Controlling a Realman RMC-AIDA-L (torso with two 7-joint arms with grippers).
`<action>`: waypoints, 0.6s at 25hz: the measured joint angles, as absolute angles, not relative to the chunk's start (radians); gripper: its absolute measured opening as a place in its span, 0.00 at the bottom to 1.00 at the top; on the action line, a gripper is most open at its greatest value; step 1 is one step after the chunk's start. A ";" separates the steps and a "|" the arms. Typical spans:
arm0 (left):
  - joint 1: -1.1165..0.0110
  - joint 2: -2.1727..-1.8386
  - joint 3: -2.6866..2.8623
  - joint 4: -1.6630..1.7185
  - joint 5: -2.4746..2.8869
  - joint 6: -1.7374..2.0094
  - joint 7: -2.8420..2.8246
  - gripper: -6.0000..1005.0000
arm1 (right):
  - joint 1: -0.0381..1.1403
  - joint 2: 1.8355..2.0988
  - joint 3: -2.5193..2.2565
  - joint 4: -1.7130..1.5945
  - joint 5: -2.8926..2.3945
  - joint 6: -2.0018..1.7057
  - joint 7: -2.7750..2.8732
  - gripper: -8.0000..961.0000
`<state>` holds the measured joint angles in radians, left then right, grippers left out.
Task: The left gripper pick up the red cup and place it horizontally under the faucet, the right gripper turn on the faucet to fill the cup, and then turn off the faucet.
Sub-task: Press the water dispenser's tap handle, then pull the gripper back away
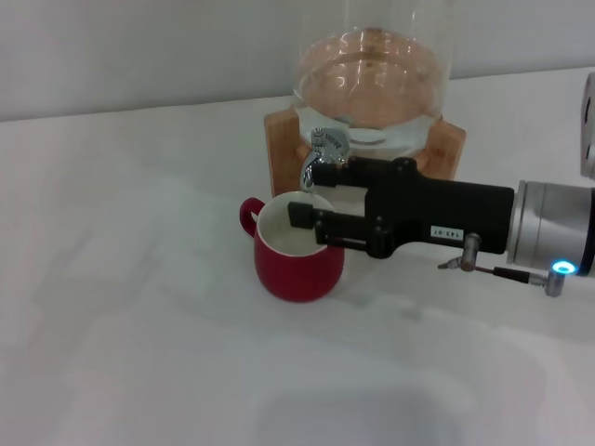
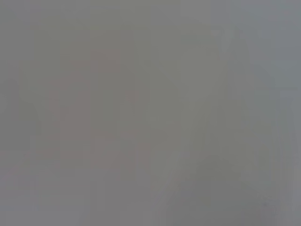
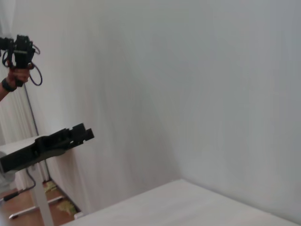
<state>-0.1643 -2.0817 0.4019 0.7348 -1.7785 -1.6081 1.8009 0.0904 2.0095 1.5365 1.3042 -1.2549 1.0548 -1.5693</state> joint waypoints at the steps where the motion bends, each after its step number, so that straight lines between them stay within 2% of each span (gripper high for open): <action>1: -0.164 -2.082 0.402 0.735 -1.779 -1.608 1.801 0.81 | 0.091 2.009 1.538 1.304 -1.252 1.053 -1.571 0.66; 15: -0.162 -2.082 0.402 0.735 -1.782 -1.609 1.801 0.81 | 0.094 2.009 1.516 1.304 -1.241 1.004 -1.583 0.66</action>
<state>-0.1623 -2.0816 0.4020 0.7347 -1.7820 -1.6092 1.8009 0.0938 2.0095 1.5160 1.3041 -1.2411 1.0035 -1.5825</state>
